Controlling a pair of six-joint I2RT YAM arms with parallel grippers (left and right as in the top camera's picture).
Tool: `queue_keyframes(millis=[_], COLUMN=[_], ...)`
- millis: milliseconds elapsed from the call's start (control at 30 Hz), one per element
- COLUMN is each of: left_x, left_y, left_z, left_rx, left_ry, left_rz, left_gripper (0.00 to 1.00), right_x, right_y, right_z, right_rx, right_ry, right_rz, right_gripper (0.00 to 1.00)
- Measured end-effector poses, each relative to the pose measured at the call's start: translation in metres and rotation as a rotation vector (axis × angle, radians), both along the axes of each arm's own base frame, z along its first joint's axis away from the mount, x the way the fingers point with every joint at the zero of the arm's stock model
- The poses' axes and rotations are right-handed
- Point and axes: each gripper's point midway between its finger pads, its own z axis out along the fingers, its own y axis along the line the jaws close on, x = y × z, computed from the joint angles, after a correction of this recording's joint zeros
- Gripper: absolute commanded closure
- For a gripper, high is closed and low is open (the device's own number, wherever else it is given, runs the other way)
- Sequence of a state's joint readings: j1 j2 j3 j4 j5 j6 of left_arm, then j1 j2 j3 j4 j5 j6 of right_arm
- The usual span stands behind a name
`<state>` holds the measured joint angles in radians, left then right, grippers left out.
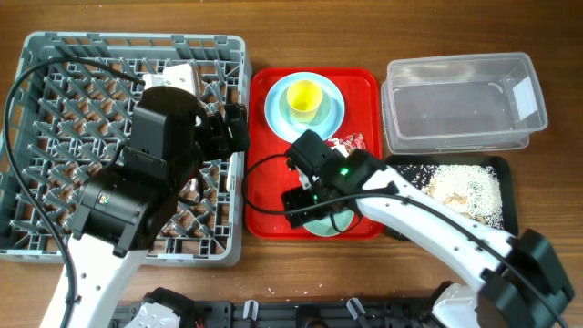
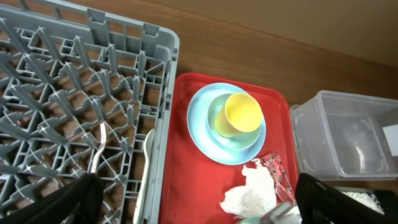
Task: Sort waste into correct bins and load items into the dishwasher rack
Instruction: 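Set the empty green bowl back on the red tray with the right gripper, then grasp the white tissue with the right gripper and drop it in the clear bin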
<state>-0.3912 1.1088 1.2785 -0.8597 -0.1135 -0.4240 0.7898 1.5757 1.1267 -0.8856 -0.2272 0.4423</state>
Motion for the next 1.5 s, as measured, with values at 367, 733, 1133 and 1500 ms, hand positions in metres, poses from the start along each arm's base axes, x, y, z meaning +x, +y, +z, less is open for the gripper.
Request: queue_keyframes(millis=[367, 733, 1133, 1500], left_x=[0.000, 0.000, 0.000, 0.000], left_y=[0.000, 0.000, 0.000, 0.000], left_z=[0.000, 0.000, 0.000, 0.000], left_rx=[0.000, 0.000, 0.000, 0.000], left_ry=[0.000, 0.000, 0.000, 0.000], left_rz=[0.000, 0.000, 0.000, 0.000], left_gripper=[0.00, 0.00, 0.00, 0.00], right_x=[0.081, 0.090, 0.142, 0.228], right_y=[-0.047, -0.052, -0.077, -0.296], right_z=[0.037, -0.029, 0.012, 0.061], right_rx=[-0.015, -0.132, -0.044, -0.175], right_ry=[-0.252, -0.184, -0.199, -0.468], right_rz=[-0.209, -0.241, -0.422, -0.860], right_gripper=[0.00, 0.14, 0.96, 0.00])
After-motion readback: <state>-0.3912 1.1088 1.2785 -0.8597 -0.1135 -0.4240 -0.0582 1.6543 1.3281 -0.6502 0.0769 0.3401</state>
